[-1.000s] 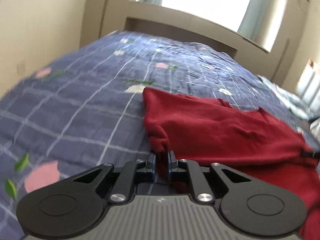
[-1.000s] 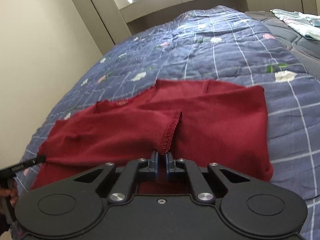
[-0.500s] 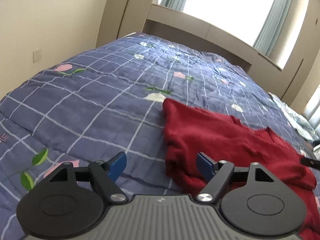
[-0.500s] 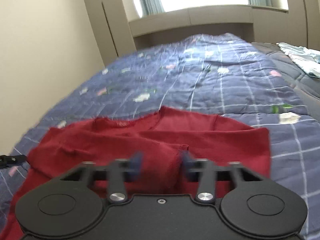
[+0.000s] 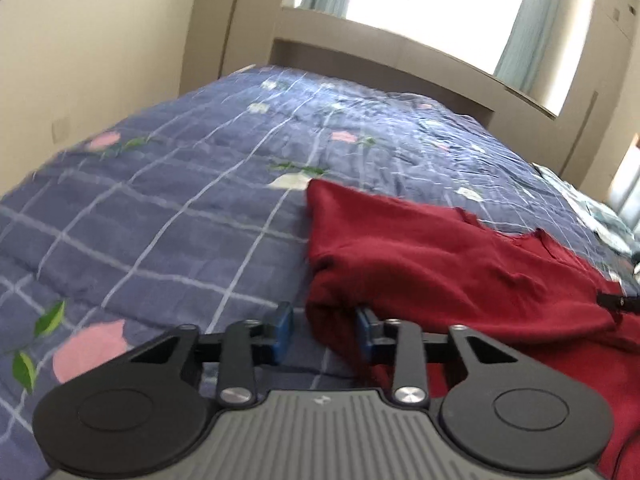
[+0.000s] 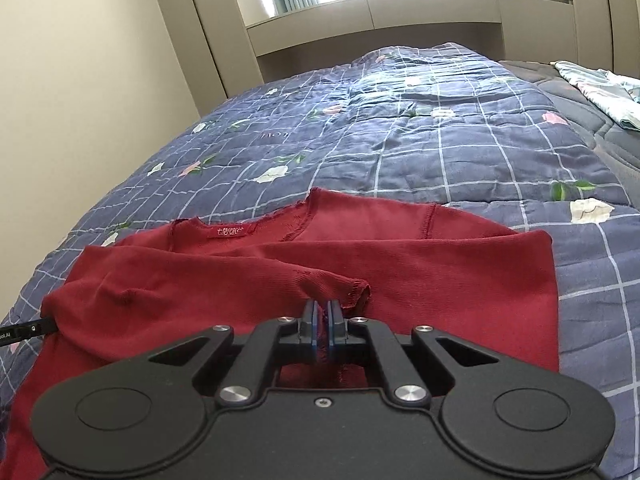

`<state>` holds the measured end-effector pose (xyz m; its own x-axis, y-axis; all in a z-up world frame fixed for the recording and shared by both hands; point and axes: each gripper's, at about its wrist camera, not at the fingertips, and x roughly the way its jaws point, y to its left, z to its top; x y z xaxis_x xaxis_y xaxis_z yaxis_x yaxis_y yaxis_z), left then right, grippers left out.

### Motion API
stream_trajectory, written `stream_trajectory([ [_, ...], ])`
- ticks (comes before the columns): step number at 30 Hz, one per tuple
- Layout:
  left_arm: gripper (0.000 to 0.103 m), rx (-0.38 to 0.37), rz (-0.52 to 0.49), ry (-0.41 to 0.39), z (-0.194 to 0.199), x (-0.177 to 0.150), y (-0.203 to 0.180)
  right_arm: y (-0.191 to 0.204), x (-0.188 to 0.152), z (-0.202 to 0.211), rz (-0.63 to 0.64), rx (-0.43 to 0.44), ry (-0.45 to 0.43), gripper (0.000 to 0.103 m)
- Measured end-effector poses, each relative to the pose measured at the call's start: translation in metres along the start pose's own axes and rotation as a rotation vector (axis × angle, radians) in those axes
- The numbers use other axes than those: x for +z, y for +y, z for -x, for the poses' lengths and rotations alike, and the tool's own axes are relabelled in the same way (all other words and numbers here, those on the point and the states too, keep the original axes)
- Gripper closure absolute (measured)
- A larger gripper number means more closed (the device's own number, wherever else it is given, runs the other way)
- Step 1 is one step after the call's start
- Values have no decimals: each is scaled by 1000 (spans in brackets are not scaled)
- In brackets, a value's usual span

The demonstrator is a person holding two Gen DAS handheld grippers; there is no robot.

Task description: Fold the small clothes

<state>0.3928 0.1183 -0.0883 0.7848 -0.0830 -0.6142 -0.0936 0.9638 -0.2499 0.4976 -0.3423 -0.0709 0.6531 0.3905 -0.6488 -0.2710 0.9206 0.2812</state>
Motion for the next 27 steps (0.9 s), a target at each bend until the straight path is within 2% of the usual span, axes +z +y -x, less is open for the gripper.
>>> stream_trajectory([
  [2,68,21,-92,-12,3,-3,-8,-3,2,-1,-12,6,6,100],
  [4,69,22,-139,-4,3,-5,-10,-7,4,-2,-37,13,11,100],
  [9,69,14,-185,12,3,-8,-10,-16,8,-2,-80,5,4,99],
  [12,70,32,-192,0,1,-9,-13,-21,7,-2,-78,-59,11,103],
  [15,82,28,-180,-7,0,-8,-13,-37,2,-1,-155,-8,13,103],
  [17,88,41,-184,-26,1,-8,-16,-33,1,1,-123,-14,12,103],
  [20,91,50,-128,-42,3,-6,-13,-29,0,0,-80,-28,13,103],
  [25,91,7,157,-19,-1,-6,17,-32,-5,-2,-86,-18,-2,103],
  [27,91,0,203,-22,-1,-7,22,-30,-7,-1,-59,-25,-11,103],
])
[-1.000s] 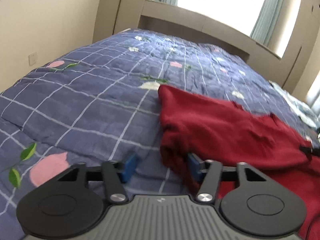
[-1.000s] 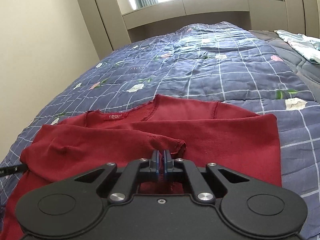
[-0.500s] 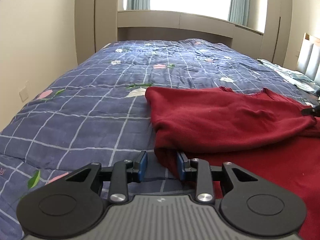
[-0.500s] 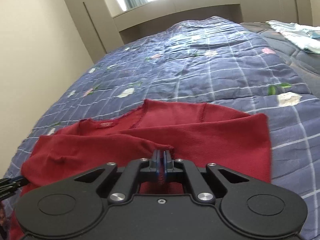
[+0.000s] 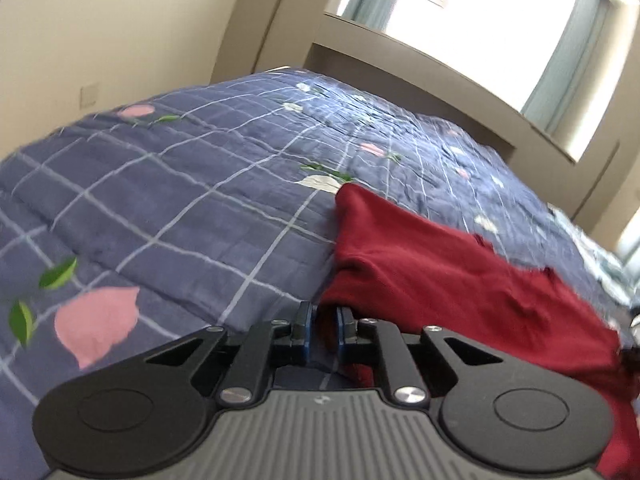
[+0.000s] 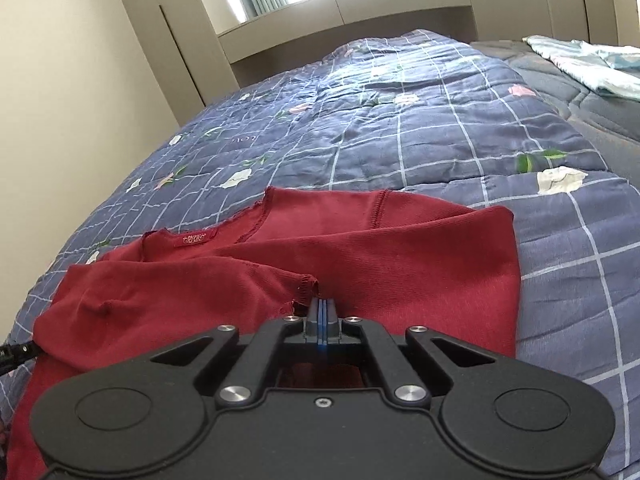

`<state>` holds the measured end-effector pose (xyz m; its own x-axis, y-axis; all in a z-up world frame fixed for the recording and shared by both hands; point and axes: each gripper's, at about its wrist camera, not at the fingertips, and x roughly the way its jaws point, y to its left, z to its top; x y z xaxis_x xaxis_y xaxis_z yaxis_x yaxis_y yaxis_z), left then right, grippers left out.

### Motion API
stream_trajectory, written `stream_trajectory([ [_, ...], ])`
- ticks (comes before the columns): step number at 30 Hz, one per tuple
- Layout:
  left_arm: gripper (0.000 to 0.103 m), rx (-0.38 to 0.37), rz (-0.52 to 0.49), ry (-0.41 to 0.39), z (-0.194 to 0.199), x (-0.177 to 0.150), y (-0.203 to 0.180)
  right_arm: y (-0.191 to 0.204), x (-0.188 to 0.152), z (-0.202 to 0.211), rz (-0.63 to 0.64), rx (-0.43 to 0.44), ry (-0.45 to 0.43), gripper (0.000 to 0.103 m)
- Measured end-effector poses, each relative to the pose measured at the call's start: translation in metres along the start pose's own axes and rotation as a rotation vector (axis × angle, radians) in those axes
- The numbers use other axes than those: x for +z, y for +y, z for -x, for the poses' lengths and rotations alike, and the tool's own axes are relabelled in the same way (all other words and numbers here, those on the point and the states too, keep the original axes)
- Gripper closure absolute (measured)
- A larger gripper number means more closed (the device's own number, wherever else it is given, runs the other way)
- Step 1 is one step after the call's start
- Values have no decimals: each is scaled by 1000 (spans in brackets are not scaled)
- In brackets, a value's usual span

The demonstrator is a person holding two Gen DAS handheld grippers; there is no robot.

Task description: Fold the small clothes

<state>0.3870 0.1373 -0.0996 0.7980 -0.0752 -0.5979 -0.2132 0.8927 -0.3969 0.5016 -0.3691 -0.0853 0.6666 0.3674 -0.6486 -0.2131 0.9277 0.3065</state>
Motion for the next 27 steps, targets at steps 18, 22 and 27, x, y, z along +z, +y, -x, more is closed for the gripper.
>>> stream_trajectory([
  [18,25,132,-136,-50,-4,30,-29,70,5,-8,328,-184,-115,22],
  [22,30,189,-145,21,-27,22,-20,54,-2,-19,278,-263,-97,8],
  [27,27,176,-143,1,-21,15,-12,31,-2,-14,170,-248,-100,4],
])
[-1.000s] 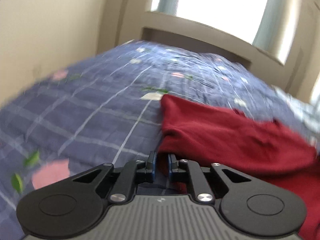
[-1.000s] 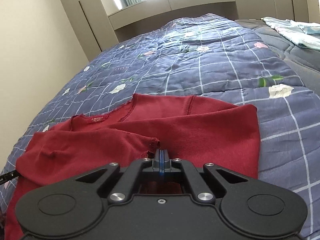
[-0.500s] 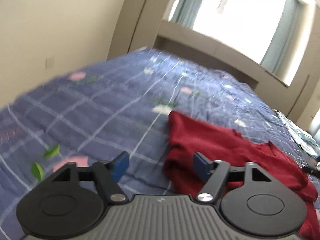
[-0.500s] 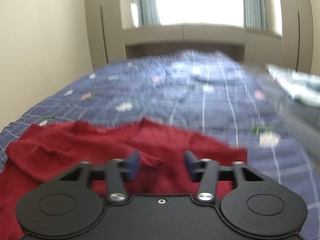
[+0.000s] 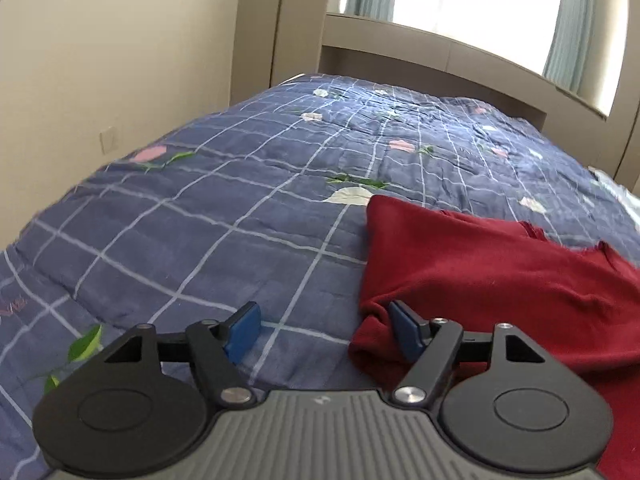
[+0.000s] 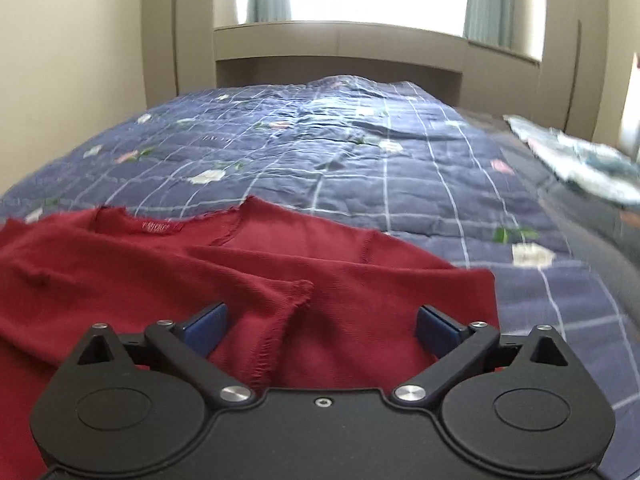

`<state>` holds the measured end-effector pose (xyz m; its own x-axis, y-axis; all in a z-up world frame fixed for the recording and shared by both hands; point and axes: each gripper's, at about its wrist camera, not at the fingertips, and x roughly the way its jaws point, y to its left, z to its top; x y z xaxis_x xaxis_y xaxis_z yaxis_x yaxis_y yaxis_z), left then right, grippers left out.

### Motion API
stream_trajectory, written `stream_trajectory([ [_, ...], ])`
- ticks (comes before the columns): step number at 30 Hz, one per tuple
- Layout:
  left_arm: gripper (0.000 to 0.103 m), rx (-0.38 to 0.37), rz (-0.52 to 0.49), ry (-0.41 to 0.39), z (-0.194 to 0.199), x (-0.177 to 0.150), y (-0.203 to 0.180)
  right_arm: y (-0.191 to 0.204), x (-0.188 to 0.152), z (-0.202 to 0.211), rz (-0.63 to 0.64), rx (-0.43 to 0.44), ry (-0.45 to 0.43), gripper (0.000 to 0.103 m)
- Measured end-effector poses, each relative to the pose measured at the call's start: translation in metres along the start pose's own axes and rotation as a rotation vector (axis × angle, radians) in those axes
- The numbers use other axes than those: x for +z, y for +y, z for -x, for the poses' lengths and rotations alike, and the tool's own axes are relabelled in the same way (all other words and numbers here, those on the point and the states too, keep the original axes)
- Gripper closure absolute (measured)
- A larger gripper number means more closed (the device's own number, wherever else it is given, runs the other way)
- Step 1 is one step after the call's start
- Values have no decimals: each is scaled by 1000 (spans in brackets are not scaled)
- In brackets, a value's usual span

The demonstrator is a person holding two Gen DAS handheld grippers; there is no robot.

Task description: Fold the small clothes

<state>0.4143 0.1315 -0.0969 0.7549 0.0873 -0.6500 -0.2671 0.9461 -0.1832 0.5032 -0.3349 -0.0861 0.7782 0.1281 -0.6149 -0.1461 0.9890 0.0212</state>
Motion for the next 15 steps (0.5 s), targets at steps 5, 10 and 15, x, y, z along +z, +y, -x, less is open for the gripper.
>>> stream_trajectory([
  [5,7,-54,27,-90,24,2,0,-2,-4,23,3,2,-54,3],
  [10,7,45,-52,52,7,-6,-13,3,-14,22,27,-37,16,3],
  [15,7,21,-14,34,34,-12,-3,0,-24,56,58,-49,6,2],
])
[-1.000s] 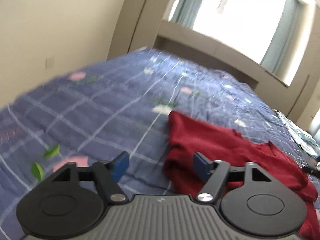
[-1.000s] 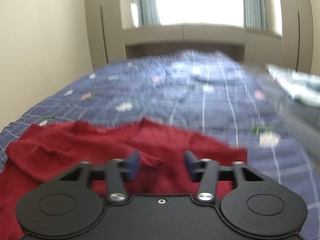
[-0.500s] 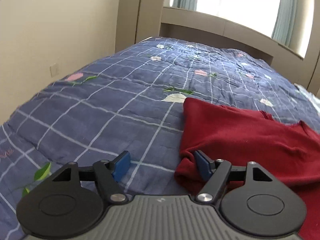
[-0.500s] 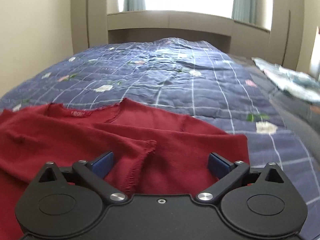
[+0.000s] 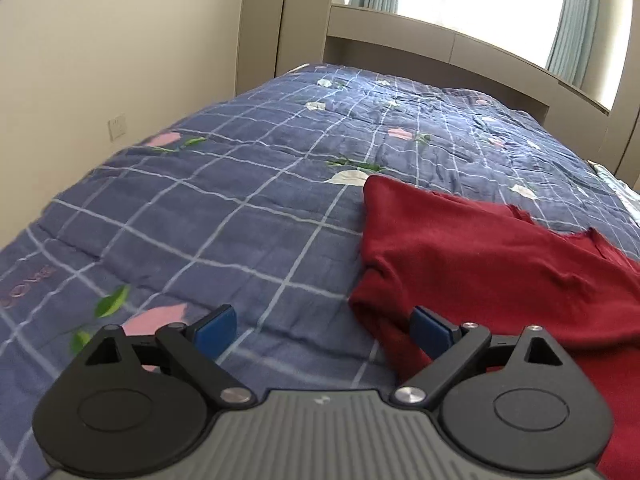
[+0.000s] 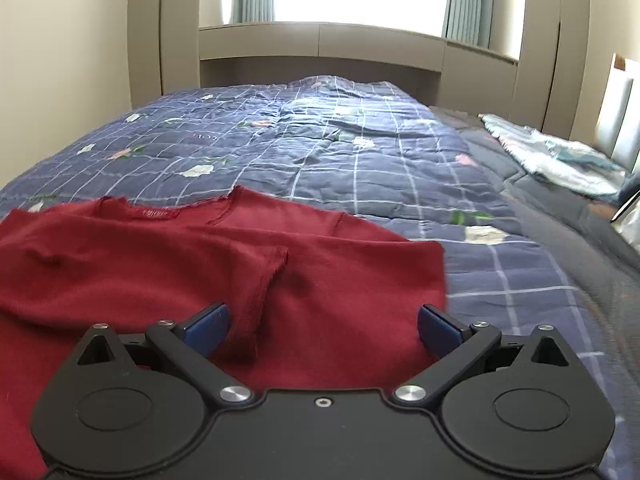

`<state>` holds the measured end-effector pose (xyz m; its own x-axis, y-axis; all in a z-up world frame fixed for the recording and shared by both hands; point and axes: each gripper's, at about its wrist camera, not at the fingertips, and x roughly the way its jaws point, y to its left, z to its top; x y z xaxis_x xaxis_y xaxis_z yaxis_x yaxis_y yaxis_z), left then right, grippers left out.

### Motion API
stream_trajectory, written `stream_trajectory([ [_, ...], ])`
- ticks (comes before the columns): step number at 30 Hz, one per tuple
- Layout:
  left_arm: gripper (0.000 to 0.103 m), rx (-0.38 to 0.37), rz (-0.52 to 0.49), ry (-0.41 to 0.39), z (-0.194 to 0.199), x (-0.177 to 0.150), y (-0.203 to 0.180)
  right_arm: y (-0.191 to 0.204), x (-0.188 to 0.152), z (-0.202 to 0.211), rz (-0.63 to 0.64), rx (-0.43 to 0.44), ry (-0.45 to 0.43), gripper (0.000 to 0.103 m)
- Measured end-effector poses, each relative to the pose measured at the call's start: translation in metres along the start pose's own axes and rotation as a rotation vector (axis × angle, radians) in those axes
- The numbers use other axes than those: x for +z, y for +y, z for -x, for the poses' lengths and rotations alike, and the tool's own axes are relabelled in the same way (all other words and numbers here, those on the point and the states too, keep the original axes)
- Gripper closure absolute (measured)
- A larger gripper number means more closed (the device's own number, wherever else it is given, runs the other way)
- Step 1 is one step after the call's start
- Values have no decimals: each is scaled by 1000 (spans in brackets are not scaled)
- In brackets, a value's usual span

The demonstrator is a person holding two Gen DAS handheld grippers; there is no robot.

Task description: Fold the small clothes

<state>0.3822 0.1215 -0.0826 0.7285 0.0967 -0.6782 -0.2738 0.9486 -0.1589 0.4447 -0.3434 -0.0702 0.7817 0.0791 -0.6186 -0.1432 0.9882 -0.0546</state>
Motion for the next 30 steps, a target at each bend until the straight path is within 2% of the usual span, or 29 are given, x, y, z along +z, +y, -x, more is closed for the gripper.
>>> stream_trajectory([
  [5,1,-80,36,13,45,-24,18,-7,-36,60,5,61,-15,1],
  [8,1,-143,51,39,74,-43,22,-6,-64,100,15,85,-24,1],
  [17,1,-297,15,103,142,-105,18,2,-135,190,-55,170,14,1],
  [21,1,-329,12,133,161,-126,19,-2,-157,217,-106,292,22,1],
  [23,1,-340,10,141,169,-134,23,2,-164,227,-110,319,33,1],
  [27,1,-335,-12,170,178,-147,26,17,-173,240,-92,316,45,1],
  [30,1,-317,-37,176,184,-155,26,22,-179,243,-137,300,46,1],
])
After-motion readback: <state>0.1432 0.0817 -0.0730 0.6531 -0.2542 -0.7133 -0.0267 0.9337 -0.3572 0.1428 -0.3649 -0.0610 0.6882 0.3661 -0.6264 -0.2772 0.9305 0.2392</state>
